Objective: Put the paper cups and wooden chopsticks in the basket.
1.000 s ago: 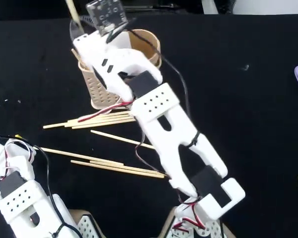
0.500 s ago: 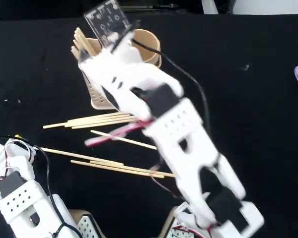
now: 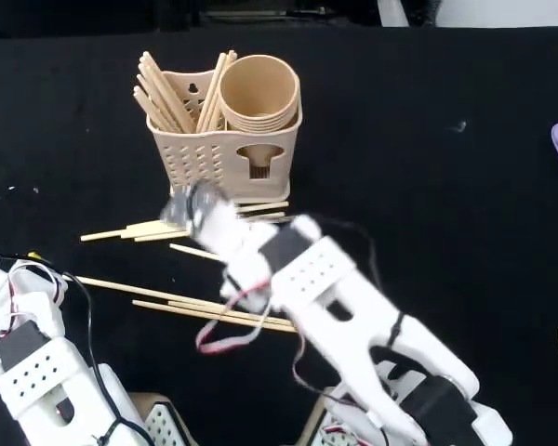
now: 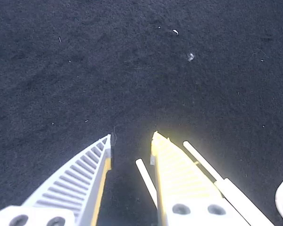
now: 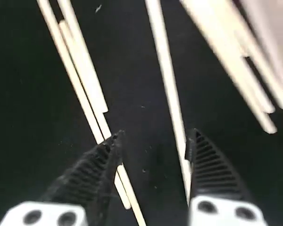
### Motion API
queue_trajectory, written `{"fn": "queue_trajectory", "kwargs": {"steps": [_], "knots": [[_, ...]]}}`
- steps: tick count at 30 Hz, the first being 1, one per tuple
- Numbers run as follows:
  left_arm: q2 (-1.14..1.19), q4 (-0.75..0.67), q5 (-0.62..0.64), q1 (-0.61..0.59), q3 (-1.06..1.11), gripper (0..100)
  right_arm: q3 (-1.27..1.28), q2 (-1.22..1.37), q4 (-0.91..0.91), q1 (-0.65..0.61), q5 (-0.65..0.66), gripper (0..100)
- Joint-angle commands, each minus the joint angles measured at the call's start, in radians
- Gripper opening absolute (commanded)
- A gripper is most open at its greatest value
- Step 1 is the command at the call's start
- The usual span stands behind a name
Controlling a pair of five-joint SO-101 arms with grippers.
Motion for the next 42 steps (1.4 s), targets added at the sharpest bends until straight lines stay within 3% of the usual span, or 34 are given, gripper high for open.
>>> {"fn": "queue_trajectory", "kwargs": {"steps": [1,6,13,18,20,23,24,42], "knots": [[-0.017,-0.020,0.006,-0.008,-0.028,15,0.119,-0.028,-0.130,-0.084,0.041,22.7],[-0.017,-0.021,0.006,-0.008,-0.028,15,0.170,-0.016,-0.143,-0.132,0.046,19.4],[-0.017,-0.015,0.006,-0.008,-0.028,15,0.111,0.206,-0.192,0.000,0.130,19.4],[-0.017,-0.017,0.006,-0.008,-0.028,15,0.031,0.305,-0.120,-0.002,0.161,19.0],[-0.017,-0.017,0.006,-0.008,-0.028,15,0.030,0.309,-0.121,-0.005,0.166,15.2],[-0.017,-0.017,0.006,-0.008,-0.028,15,0.024,0.308,-0.121,-0.003,0.184,0.5],[-0.017,-0.017,0.006,-0.008,-0.028,15,0.019,0.306,-0.114,-0.002,0.186,2.7],[-0.017,-0.015,0.006,-0.008,-0.028,15,-0.280,-0.300,0.235,0.037,0.186,1.0]]}}
